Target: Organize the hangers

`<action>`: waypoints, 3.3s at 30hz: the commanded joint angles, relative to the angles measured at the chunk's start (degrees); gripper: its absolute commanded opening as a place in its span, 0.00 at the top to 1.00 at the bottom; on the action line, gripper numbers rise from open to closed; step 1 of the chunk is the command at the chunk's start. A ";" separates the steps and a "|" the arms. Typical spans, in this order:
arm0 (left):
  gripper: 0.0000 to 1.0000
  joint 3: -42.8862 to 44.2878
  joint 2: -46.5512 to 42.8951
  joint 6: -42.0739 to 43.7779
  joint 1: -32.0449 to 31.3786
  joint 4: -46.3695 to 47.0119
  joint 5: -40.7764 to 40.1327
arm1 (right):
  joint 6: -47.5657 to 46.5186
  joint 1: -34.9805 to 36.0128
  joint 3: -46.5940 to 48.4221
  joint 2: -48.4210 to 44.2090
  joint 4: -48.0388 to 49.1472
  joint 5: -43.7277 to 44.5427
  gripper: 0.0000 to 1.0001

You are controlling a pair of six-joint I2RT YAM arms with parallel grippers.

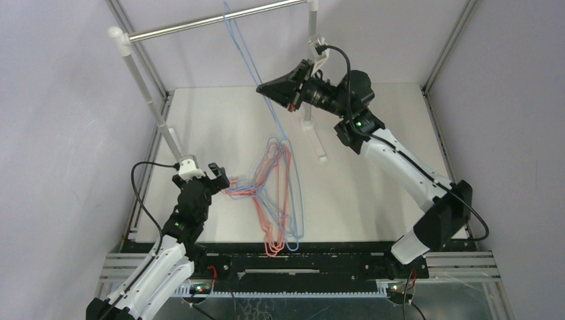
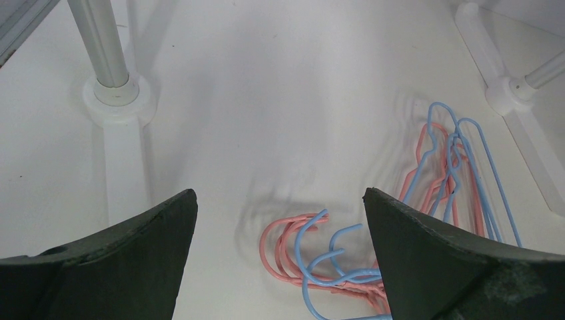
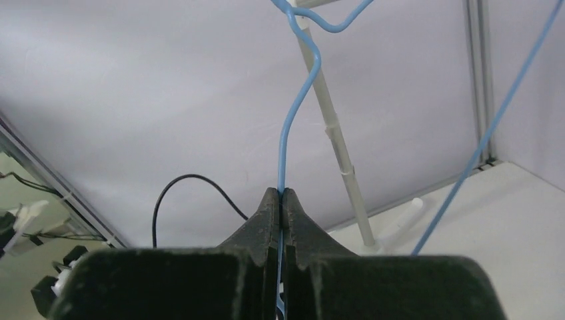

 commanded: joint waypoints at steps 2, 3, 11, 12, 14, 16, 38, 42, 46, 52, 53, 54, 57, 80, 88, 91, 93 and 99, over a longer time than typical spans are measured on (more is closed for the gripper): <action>0.01 0.40 -0.77 -0.43 -0.16 1.35 0.30 | 8.84 -1.72 6.41 9.54 7.95 -1.42 1.00; 0.00 0.41 -0.87 -0.41 -0.16 1.31 0.37 | 9.50 -1.99 7.35 10.75 8.45 -1.02 1.00; 0.00 0.28 -1.16 -0.06 -0.11 1.29 0.57 | 14.84 -4.28 12.90 18.75 15.96 0.76 1.00; 0.01 0.24 -1.00 0.03 -0.17 1.39 0.57 | 15.44 -4.49 13.18 19.29 16.87 1.01 1.00; 0.00 0.24 -0.52 0.04 -0.18 1.66 0.65 | 16.32 -5.00 13.56 20.22 18.08 1.63 1.00; 0.00 0.32 0.11 0.03 -0.17 1.90 0.81 | 16.54 -5.15 14.15 20.95 18.49 1.18 1.00; 0.01 0.59 4.15 -0.06 -0.17 4.06 1.19 | 14.28 -4.85 -7.56 6.93 23.84 -3.74 1.00; 0.01 0.77 4.72 -0.06 -0.18 4.37 1.19 | 13.88 -4.90 -6.59 6.14 23.47 -4.00 1.00; 0.00 0.76 4.93 -0.01 -0.16 4.51 1.19 | 13.66 -4.96 -2.75 8.50 21.68 -2.76 1.00; 0.01 0.53 4.10 -0.02 -0.19 4.46 1.07 | 17.04 -5.49 8.14 17.11 22.70 -3.03 1.00; 0.00 0.44 3.99 -0.05 -0.21 4.55 1.02 | 17.80 -5.51 9.24 18.21 23.38 -3.07 1.00; 0.00 0.32 3.98 -0.06 -0.18 4.66 1.01 | 18.32 -5.51 10.25 19.46 23.79 -2.69 1.00; 0.00 0.32 4.25 -0.06 -0.18 4.86 1.09 | 18.02 -5.51 15.41 22.88 20.76 -0.81 1.00; 0.01 0.36 3.54 -0.01 -0.18 4.51 0.83 | 10.16 -4.56 4.25 20.19 14.79 7.73 0.00; 0.01 -0.29 2.27 0.40 -0.23 5.04 1.42 | 0.92 -4.52 -14.22 4.28 5.24 10.95 0.01; 0.00 -0.24 2.81 0.39 -0.17 5.04 1.70 | -3.32 -3.30 -21.31 -1.64 -2.82 15.83 0.03; 0.01 -0.12 3.13 0.38 -0.18 5.16 1.80 | -6.68 -1.27 -24.98 -4.85 -8.33 20.17 0.06; 0.00 -0.12 3.82 0.30 -0.16 5.47 1.89 | -18.74 13.52 -28.60 -7.40 -26.98 36.08 0.11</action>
